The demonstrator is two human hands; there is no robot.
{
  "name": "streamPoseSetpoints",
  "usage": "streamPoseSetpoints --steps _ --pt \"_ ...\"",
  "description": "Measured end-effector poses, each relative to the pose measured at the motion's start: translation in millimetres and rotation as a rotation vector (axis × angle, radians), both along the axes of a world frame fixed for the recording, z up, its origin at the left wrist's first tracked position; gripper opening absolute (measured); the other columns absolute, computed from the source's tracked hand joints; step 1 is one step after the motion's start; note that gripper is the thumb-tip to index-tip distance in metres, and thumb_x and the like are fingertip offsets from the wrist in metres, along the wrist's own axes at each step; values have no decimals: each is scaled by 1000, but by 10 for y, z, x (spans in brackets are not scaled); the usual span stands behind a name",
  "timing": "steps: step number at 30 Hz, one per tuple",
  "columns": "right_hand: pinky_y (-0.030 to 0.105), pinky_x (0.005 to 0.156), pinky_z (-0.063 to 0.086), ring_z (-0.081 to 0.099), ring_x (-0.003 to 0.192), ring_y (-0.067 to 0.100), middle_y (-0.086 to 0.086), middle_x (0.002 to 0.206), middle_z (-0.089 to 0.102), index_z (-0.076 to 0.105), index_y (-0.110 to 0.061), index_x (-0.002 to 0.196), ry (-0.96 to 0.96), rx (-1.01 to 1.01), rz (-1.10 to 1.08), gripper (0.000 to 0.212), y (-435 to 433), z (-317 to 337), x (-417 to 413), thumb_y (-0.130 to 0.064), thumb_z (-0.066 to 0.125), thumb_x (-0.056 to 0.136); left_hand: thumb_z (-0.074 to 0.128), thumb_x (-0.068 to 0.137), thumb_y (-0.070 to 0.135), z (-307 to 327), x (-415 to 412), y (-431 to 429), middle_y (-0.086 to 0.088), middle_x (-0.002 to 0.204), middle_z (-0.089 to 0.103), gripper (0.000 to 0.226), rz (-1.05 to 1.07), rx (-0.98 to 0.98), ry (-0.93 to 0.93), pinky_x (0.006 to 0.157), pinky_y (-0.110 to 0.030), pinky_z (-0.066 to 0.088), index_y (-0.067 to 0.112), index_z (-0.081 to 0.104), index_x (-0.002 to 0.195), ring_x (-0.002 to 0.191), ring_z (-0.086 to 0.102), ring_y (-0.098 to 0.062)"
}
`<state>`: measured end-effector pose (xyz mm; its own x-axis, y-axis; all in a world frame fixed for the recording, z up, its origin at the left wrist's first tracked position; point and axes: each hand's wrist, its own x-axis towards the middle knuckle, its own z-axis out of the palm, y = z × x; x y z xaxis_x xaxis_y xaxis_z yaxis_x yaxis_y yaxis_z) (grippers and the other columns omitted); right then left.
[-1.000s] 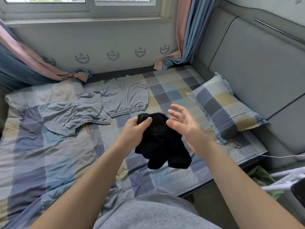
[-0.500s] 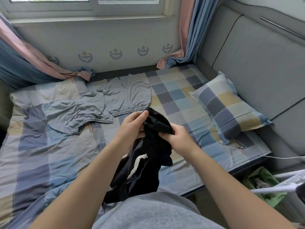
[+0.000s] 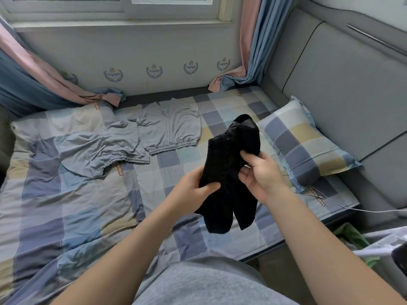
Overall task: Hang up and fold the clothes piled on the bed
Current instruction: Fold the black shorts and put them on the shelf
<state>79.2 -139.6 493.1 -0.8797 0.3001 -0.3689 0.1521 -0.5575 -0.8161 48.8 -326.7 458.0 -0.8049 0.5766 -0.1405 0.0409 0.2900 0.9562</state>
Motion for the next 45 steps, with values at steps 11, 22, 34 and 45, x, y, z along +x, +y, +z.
streamPoseSetpoints --steps 11,22,34,45 --pt "33 99 53 62 114 6 -9 125 63 58 -29 122 -103 700 475 37 -170 -195 225 -27 75 90 57 102 16 216 -134 -63 -18 101 73 21 382 226 -373 69 -44 62 0 61 115 82 74 -30" --pt "36 75 51 65 83 15 -2 89 71 66 -26 106 -26 854 413 26 -475 -428 297 -25 50 86 67 95 25 197 -48 -54 5 78 76 10 390 150 -360 63 -23 52 17 70 91 69 73 -12" --pt "40 91 56 68 96 17 -7 91 75 75 -23 94 -8 965 351 22 -106 -61 121 -22 55 87 77 69 63 121 -27 -138 10 136 49 70 105 -309 288 110 -43 36 37 54 130 130 42 -17" --pt "24 83 55 68 93 11 -8 89 74 74 -24 92 91 968 284 26 -41 120 60 -10 54 83 60 87 11 -245 15 115 -1 92 65 6 73 -258 330 79 -42 53 15 61 93 87 61 -20"
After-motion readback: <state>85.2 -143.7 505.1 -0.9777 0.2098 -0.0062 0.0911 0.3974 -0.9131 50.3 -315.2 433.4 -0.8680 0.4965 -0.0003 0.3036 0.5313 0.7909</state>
